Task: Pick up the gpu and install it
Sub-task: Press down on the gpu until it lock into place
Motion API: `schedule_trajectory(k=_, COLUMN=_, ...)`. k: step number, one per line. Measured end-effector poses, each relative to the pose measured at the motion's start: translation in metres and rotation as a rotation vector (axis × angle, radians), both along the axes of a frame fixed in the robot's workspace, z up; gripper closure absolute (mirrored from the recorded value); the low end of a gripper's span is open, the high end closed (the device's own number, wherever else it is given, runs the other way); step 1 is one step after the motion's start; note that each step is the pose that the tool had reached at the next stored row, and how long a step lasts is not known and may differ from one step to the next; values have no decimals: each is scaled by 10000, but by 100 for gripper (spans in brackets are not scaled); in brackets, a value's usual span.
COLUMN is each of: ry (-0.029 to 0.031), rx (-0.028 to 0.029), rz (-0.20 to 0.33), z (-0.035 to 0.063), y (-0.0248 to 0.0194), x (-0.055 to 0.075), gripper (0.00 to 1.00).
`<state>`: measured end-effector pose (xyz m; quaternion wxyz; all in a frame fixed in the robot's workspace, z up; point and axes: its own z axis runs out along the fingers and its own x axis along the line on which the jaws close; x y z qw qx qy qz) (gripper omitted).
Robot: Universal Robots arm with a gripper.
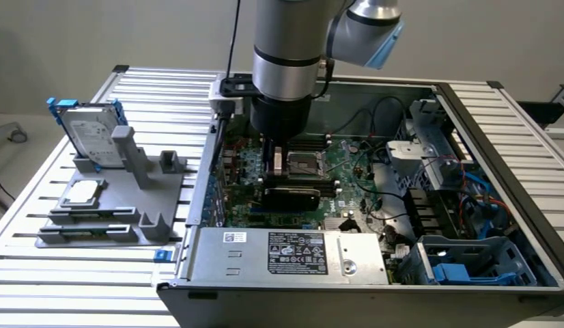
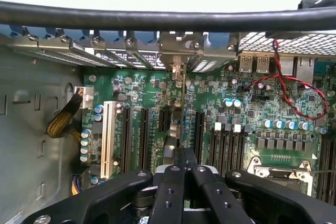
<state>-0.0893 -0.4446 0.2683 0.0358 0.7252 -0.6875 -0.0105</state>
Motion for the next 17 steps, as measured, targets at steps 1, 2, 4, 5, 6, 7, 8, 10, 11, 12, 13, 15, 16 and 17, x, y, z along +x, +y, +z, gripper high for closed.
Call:
schedule_trajectory(k=1, ry=0, rx=-1, rz=4, z=-3, y=1, x=0, gripper=89)
schedule_trajectory(k=2, ry=1, rx=-2, rz=8, z=-7, y=1, x=0, gripper=89)
schedule_trajectory(k=4, ry=-7, rx=8, rz=17, z=-20, y=2, x=1, gripper=89)
schedule_trajectory(k=5, ry=-2, rx=3, rz=20, z=-22, y=2, x=1, gripper=89)
schedule_trajectory(k=6, ry=0, rx=0, rz=23, z=-25, y=1, x=0, gripper=89)
schedule_trajectory(k=7, ry=1, rx=-3, rz=27, z=-27, y=1, x=0, gripper=89)
schedule_trajectory(k=8, ry=2, rx=-5, rz=30, z=-28, y=1, x=0, gripper=89)
schedule_trajectory(k=10, ry=1, rx=-7, rz=32, z=-29, y=2, x=0, gripper=89)
schedule_trajectory(k=11, ry=-1, rx=-4, rz=31, z=-28, y=3, x=0, gripper=89)
schedule_trajectory(k=12, ry=-4, rx=1, rz=31, z=-22, y=3, x=0, gripper=89)
schedule_trajectory(k=13, ry=-9, rx=3, rz=31, z=-5, y=4, x=0, gripper=89)
schedule_trajectory(k=15, ry=-1, rx=-13, rz=31, z=52, y=3, x=0, gripper=89)
schedule_trajectory(k=16, ry=-2, rx=-15, rz=32, z=83, y=3, x=0, gripper=89)
schedule_trajectory(k=17, ry=0, rx=-20, rz=32, z=113, y=3, x=0, gripper=89)
